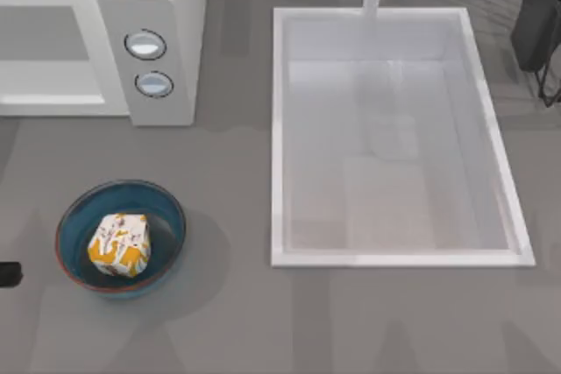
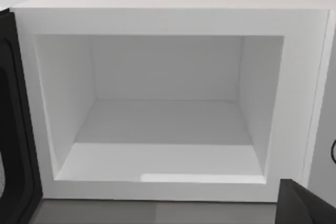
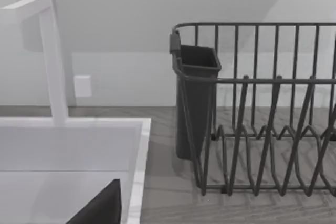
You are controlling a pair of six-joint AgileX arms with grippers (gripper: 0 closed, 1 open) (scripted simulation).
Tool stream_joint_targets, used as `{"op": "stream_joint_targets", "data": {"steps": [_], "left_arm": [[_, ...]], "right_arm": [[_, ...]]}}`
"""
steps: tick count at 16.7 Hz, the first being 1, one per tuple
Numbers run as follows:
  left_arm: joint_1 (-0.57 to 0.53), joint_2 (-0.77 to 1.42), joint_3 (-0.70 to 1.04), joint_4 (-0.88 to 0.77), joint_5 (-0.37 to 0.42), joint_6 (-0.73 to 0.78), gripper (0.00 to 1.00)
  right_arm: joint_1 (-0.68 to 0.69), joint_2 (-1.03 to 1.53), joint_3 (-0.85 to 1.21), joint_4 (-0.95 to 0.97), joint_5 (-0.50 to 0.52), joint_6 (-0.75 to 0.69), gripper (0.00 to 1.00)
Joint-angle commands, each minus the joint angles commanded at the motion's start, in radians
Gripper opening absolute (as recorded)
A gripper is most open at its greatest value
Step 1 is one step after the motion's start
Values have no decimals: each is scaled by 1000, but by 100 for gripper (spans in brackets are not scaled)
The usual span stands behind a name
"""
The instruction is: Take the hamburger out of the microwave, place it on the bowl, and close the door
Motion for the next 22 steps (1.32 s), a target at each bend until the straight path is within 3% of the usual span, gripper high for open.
{"op": "stream_joint_targets", "data": {"steps": [5,8,14,22], "left_arm": [[-1,3,4,-1,-2,1,0],[59,67,65,-41,28,58,0],[365,448,417,-251,176,330,0],[783,1224,1054,-638,418,730,0]], "right_arm": [[0,0,0,0,0,0,100],[0,0,0,0,0,0,100],[0,0,0,0,0,0,100],[0,0,0,0,0,0,100]]}}
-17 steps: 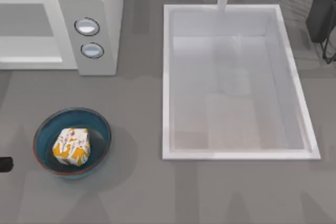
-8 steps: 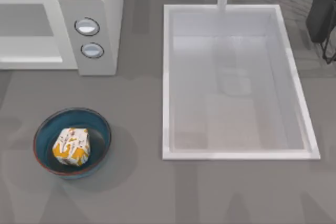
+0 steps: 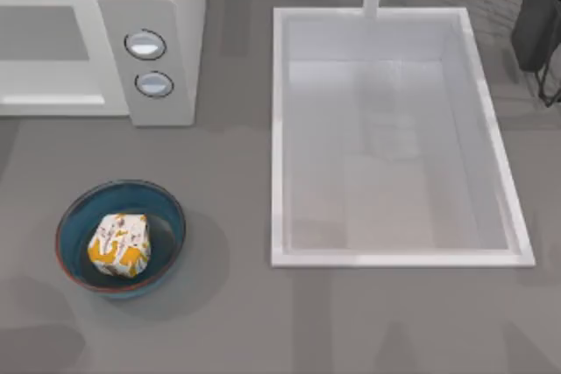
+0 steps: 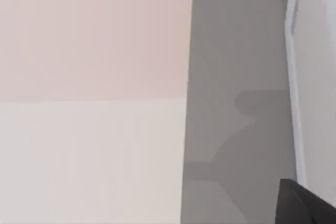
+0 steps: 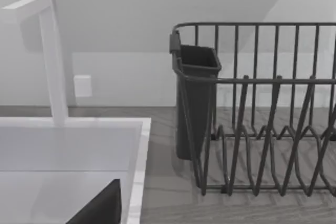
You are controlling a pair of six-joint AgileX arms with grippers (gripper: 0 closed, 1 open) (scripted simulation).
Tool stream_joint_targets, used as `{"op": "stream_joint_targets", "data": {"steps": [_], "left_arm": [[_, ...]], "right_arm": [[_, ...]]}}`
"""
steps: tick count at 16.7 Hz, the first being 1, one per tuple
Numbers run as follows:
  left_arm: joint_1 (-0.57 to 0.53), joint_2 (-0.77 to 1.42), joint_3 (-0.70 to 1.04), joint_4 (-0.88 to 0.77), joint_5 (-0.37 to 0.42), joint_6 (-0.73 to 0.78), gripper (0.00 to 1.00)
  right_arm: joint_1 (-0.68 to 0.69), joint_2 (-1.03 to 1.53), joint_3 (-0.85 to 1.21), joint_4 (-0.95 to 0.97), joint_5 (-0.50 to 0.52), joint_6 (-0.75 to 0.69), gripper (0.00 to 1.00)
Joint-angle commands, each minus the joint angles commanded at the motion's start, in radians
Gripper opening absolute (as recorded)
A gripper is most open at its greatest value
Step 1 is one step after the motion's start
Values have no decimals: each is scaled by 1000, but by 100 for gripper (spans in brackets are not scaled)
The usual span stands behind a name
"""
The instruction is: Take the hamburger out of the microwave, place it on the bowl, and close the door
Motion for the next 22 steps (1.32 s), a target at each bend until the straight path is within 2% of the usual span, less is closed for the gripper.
{"op": "stream_joint_targets", "data": {"steps": [5,9,16,22], "left_arm": [[127,350,298,-191,105,152,0],[146,456,394,-259,140,194,0],[142,463,379,-243,138,195,0],[146,539,214,17,141,198,0]], "right_arm": [[0,0,0,0,0,0,100],[0,0,0,0,0,0,100],[0,0,0,0,0,0,100],[0,0,0,0,0,0,100]]}}
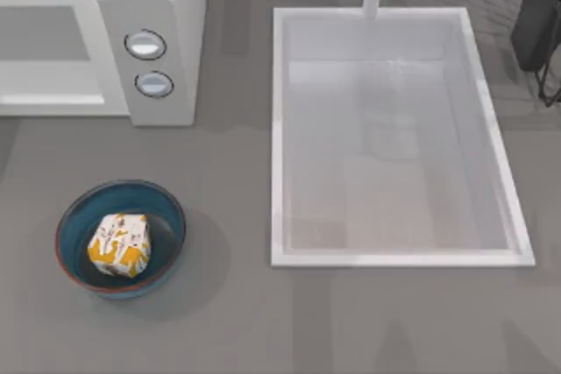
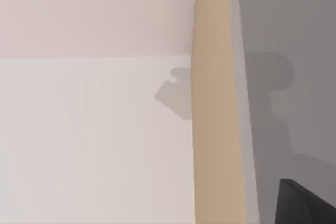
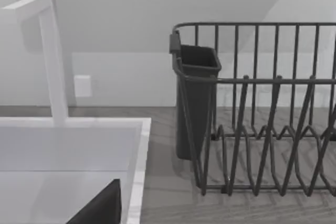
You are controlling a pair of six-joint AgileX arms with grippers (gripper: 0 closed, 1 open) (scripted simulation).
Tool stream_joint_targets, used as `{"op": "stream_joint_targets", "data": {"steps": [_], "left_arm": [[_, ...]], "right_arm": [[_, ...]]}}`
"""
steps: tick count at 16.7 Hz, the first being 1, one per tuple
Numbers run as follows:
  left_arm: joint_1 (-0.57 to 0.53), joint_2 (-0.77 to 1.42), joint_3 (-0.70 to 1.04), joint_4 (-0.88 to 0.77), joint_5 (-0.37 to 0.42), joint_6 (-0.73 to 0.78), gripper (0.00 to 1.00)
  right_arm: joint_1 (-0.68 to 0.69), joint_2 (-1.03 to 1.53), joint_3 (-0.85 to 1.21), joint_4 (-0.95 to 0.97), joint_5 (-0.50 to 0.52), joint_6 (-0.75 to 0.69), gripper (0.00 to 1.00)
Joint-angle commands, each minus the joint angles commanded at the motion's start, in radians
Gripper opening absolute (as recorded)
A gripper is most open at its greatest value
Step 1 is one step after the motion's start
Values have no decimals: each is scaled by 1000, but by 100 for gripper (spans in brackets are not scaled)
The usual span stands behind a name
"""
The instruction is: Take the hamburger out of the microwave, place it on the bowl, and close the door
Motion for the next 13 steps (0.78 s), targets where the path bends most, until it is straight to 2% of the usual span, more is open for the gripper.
{"op": "stream_joint_targets", "data": {"steps": [3,9,13], "left_arm": [[2,35,-73,93,2,2,0],[-4,32,-85,102,1,-1,0],[-58,-66,-199,160,-26,-60,0]], "right_arm": [[0,0,0,0,0,0,100],[0,0,0,0,0,0,100],[0,0,0,0,0,0,100]]}}
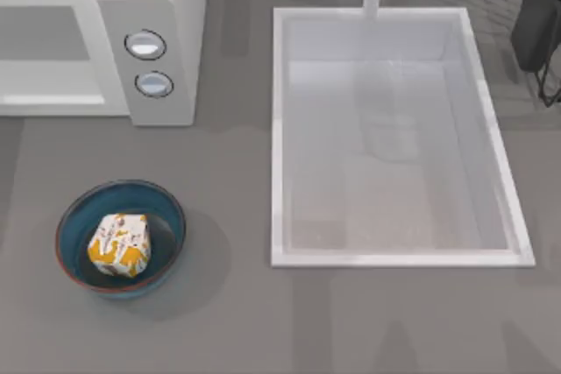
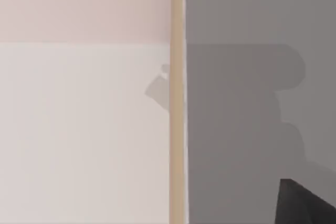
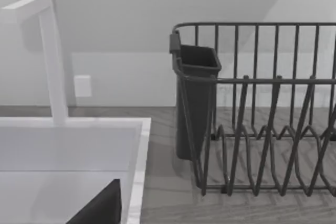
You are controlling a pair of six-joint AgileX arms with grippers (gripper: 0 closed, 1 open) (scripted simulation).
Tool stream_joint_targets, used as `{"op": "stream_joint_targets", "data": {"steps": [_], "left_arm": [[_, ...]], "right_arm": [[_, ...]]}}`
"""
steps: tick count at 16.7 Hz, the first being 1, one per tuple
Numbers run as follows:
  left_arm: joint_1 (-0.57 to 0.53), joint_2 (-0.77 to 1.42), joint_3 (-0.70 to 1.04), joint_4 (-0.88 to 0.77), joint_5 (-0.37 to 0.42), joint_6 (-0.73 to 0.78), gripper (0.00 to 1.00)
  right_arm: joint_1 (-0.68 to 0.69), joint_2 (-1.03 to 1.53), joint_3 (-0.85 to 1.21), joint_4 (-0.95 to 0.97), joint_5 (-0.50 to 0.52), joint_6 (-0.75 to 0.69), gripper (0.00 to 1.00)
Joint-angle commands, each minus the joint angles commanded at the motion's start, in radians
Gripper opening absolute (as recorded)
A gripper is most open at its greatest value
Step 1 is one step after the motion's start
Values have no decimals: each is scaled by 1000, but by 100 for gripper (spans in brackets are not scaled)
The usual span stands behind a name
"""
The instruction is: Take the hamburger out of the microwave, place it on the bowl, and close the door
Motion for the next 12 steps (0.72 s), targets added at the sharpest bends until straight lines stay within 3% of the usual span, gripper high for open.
{"op": "stream_joint_targets", "data": {"steps": [5,12], "left_arm": [[-97,-176,-234,107,-47,-107,0],[-113,-209,-272,127,-55,-131,0]], "right_arm": [[0,0,0,0,0,0,100],[0,0,0,0,0,0,100]]}}
